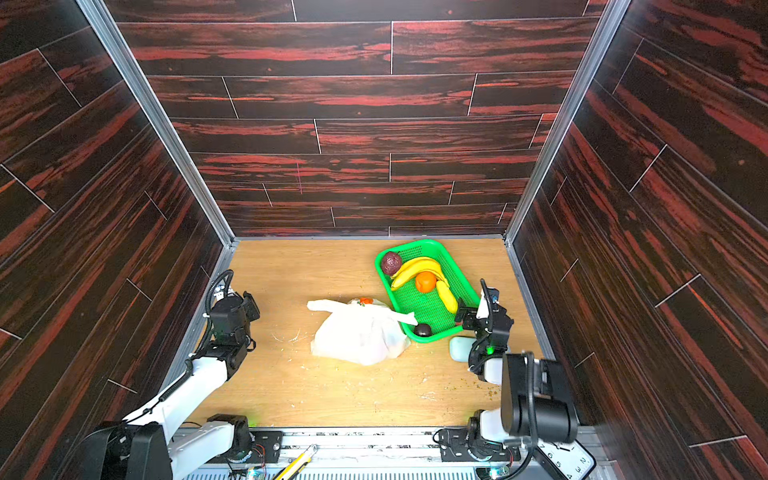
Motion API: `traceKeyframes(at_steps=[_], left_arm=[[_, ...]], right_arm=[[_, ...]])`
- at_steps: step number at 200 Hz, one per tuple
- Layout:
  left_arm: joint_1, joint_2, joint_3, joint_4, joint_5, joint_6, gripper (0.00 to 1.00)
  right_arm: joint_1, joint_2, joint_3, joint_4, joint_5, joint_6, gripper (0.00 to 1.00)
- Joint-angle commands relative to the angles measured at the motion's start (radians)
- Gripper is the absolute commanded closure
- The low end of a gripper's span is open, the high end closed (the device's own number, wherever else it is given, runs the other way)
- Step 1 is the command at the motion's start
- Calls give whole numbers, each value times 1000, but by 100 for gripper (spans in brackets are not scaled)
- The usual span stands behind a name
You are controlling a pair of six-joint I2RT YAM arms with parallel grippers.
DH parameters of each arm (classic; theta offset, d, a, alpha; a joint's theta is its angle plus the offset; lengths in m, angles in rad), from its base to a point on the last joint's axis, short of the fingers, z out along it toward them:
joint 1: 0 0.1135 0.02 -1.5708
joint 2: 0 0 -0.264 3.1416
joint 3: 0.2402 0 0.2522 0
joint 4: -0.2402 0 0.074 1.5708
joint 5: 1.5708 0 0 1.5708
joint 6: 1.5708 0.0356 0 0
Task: Place the fake fruits into the plastic bag and tie a complex knot
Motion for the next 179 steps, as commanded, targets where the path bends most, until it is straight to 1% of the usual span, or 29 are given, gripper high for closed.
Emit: traceKeyframes(at_steps=[1,14,25,34,42,50,64,99,112,126,142,151,157,164,172,179], left_arm=[[18,23,-23,49,4,8,38],[29,40,-31,64,6,8,38],[38,58,-35,79,7,10,38],[46,78,-37,96,14,21,38],[54,97,-38,110,20,29,38],[64,115,-39,125,32,33,37],[81,150,-49,174,61,37,37],[109,270,-69,335,176,25,37],[115,295,-59,346,237,16,37],[114,340,-56,384,299,42,37],[114,421,-97,529,342,55,36],[114,473,-118,652,355,57,36],[115,493,-123,713,344,62,36],[115,480,-118,674,358,66,36],[114,449,-93,568,360,62,35],[114,429,-51,438,350,68,35]], right_arm=[[1,56,-13,122,-71,-10,1],[1,65,3,119,-98,-13,1],[0,53,43,12,-63,-8,1],[0,66,39,42,-46,8,1],[1,56,45,10,-32,3,1],[1,65,42,33,-32,8,1],[0,60,44,22,-30,4,1],[1,60,42,24,-30,3,1],[1,60,42,24,-30,3,1],[1,60,42,24,-29,3,1],[1,60,42,23,-29,3,1],[2,60,43,24,-27,3,1],[1,60,42,23,-29,3,1],[3,60,43,24,-28,2,1],[3,61,44,24,-28,3,1],[3,61,43,24,-28,3,1]])
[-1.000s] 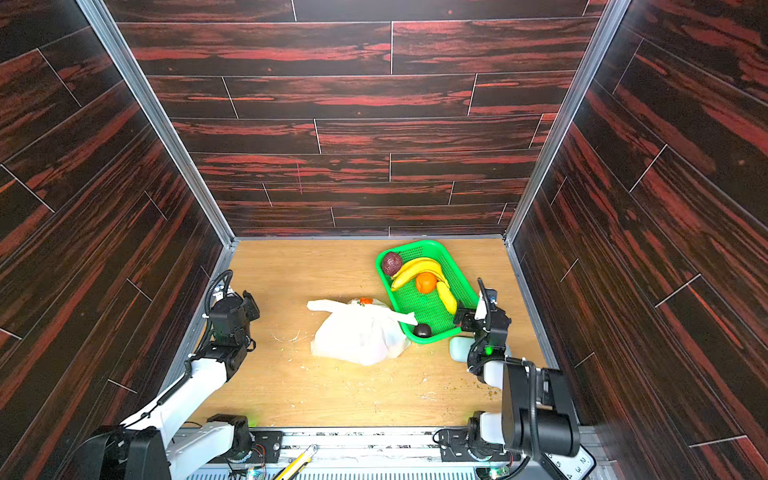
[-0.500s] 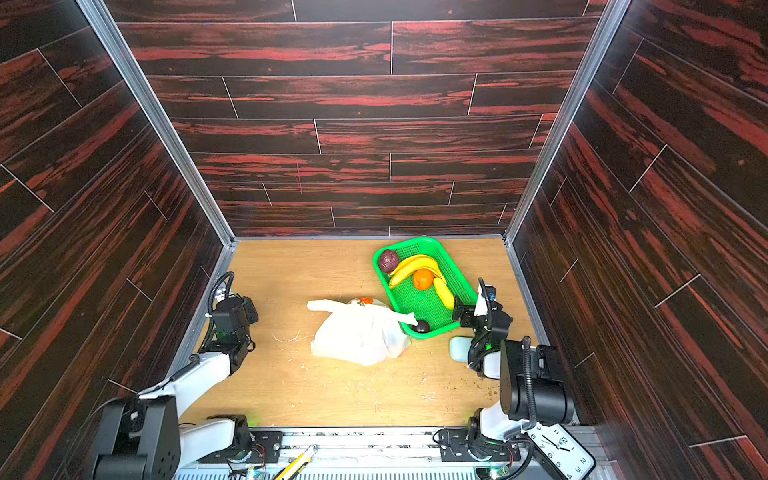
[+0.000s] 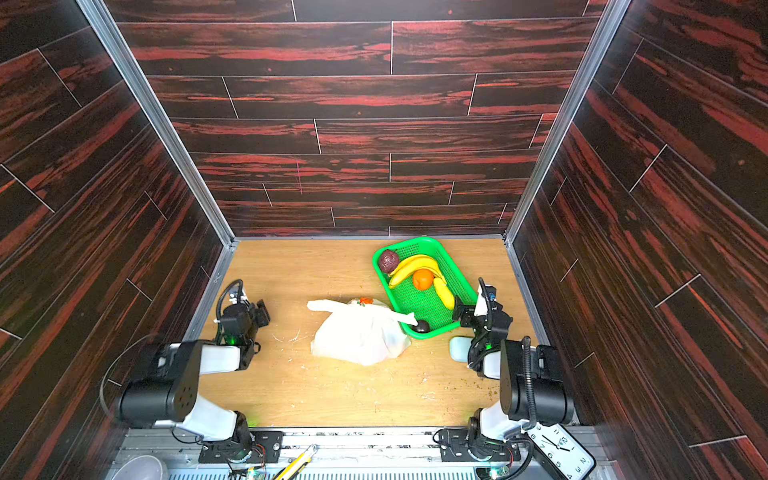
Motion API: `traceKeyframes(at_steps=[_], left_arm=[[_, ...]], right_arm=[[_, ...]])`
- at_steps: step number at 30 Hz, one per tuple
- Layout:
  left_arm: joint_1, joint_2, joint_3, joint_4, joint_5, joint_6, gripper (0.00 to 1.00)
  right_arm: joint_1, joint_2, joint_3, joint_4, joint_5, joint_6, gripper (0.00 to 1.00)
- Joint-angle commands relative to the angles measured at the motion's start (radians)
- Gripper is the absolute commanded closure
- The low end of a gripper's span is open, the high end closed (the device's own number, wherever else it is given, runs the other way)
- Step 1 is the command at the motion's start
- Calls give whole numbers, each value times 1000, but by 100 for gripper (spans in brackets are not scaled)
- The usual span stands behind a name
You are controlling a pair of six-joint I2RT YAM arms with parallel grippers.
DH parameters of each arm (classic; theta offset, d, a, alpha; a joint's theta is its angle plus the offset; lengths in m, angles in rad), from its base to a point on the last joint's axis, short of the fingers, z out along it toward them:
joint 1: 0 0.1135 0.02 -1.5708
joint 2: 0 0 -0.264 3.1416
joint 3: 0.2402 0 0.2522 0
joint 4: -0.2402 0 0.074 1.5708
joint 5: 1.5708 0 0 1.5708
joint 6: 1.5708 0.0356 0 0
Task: Place the fake fruits into the plastic bag and tie a complex knot
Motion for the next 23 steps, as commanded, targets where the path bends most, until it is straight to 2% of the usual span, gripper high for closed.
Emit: traceKeyframes(at_steps=[1,4,5,6,23], left_arm=[[4,-51,59,-81,34,21,35],[-2,-29,54,-29,41,39,31],[-2,-31,55,-37,41,40,3],[-2,-38,59,-54,42,40,1],[-2,-42,64,-72,53,41,1]], right_arm=[[1,20,15,5,8,5,1],[3,20,13,7,7,5,1],[3,19,13,7,7,6,1],[3,20,13,7,7,5,1],[3,20,15,6,9,6,1]])
